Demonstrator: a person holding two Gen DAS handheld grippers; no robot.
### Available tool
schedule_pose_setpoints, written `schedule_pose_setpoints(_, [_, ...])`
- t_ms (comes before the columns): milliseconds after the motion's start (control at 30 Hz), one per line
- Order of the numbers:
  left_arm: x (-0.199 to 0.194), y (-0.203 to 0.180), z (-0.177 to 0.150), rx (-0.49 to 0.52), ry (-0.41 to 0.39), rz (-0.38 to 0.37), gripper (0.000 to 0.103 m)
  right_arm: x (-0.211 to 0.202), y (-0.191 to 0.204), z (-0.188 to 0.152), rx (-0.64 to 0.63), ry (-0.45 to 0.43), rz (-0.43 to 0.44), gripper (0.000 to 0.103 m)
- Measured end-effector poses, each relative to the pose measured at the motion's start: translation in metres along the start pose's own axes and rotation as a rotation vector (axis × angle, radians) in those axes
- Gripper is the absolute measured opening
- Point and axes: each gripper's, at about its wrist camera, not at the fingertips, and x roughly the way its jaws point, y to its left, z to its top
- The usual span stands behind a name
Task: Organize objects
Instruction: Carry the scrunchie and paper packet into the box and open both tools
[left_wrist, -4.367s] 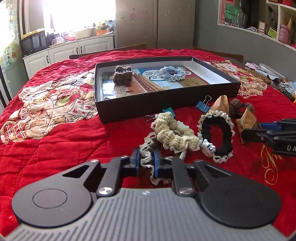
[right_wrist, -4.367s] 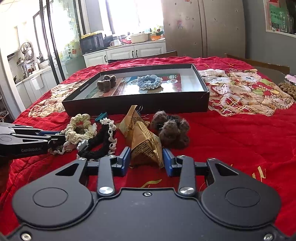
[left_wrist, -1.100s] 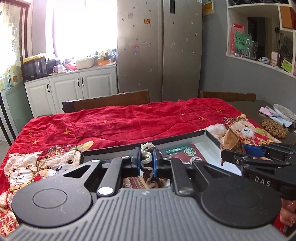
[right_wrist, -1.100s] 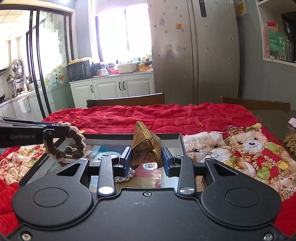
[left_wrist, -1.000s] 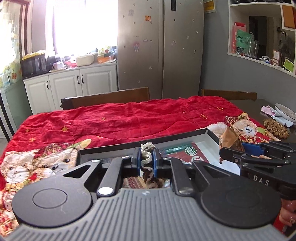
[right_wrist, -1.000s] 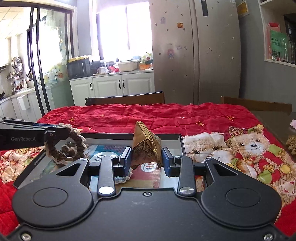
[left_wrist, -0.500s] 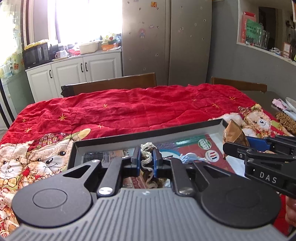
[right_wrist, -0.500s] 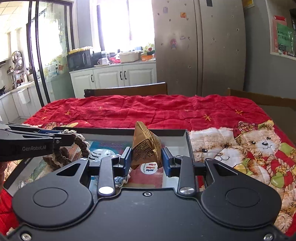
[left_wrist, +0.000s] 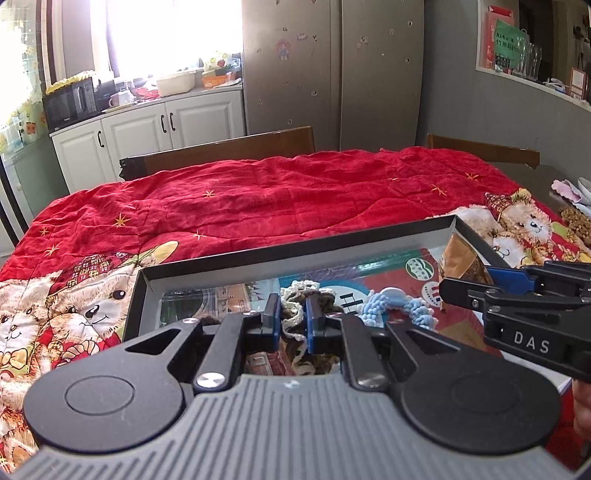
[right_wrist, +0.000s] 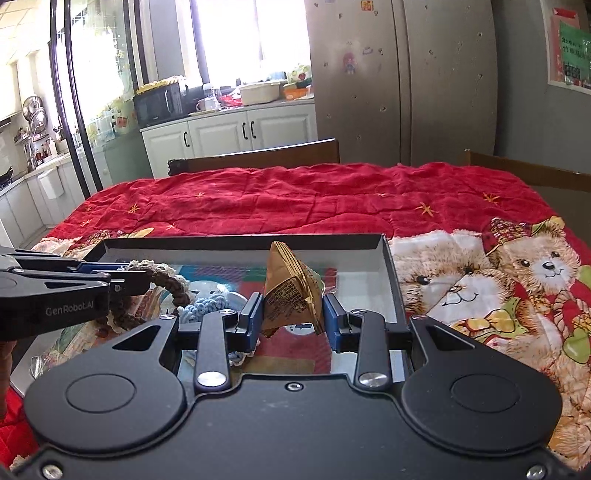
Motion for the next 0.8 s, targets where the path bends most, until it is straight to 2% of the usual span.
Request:
schedule_pose_setpoints(700, [0.018,-0.002,-0.012,0.029,0.065,0.039,0.02,0.016,0.003,0.001,-0.006,0.071,0.003,0.034])
schedule_pose_setpoints(800, [0.018,-0.002,-0.013,0.033,0.065,0.039,0.025,0.017,0.003,0.001,-0.002,0.077,0.005,0.035])
